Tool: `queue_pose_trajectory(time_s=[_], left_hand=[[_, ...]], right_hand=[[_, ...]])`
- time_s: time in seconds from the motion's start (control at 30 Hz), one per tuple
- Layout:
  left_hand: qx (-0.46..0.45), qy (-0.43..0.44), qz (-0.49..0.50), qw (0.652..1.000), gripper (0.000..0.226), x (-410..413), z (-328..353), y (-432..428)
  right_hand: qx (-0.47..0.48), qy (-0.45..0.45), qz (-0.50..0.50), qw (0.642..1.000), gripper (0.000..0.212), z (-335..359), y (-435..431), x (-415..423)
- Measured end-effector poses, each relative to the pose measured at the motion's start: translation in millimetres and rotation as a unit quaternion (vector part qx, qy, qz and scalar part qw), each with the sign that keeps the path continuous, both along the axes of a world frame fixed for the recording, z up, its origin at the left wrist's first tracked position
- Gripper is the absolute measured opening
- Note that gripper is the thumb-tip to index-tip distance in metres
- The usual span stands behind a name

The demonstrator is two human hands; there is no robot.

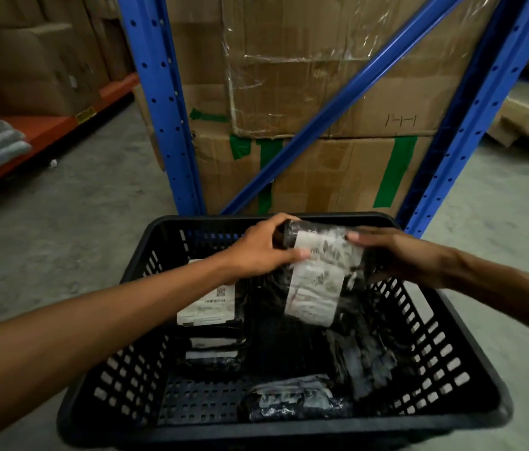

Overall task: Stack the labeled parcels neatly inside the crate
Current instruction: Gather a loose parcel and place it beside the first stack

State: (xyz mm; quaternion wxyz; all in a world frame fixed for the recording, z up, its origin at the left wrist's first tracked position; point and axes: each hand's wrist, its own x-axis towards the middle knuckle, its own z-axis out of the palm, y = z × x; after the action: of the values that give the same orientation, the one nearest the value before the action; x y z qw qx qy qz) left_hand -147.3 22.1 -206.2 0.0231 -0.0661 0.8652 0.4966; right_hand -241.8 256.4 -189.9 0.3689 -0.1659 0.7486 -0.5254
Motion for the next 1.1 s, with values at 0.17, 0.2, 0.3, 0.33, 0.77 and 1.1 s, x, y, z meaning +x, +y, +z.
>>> queue_pose_trajectory(time_s=[0.17, 0.2, 0.3, 0.33, 0.77, 1.1], left_hand=[[0.123, -0.11, 0.205, 0.965, 0.062, -3.3, -31.9, 6.2], [0.136, -0.138, 0.231, 0.954, 0.065, -1.2, -39.9, 8.5], [0.046, -0.196, 0.214, 0.956, 0.057, 6.4, -59.3, 17.8], [-0.006, -0.196, 0.202, 0.96, 0.047, 7.1, -63.8, 20.7], [-0.121, -0.269, 0.156, 0.943, 0.069, -18.9, -146.9, 39.0], [-0.15, -0.296, 0.183, 0.925, 0.058, -28.8, -158.2, 45.4]], right_hand=[[-0.007, -0.065, -0.137, 0.988, 0.047, -32.1, -30.7, 13.0], [0.005, -0.057, -0.134, 0.989, 0.043, -40.8, -35.9, 16.5], [0.054, -0.027, -0.151, 0.987, 0.024, -70.0, -49.5, 24.1], [0.056, -0.03, -0.153, 0.986, 0.024, -78.7, -53.0, 25.1], [0.304, 0.13, -0.029, 0.943, 0.076, -158.4, -74.4, 23.0], [0.457, 0.238, 0.21, 0.831, 0.059, -146.0, -75.8, 14.4]])
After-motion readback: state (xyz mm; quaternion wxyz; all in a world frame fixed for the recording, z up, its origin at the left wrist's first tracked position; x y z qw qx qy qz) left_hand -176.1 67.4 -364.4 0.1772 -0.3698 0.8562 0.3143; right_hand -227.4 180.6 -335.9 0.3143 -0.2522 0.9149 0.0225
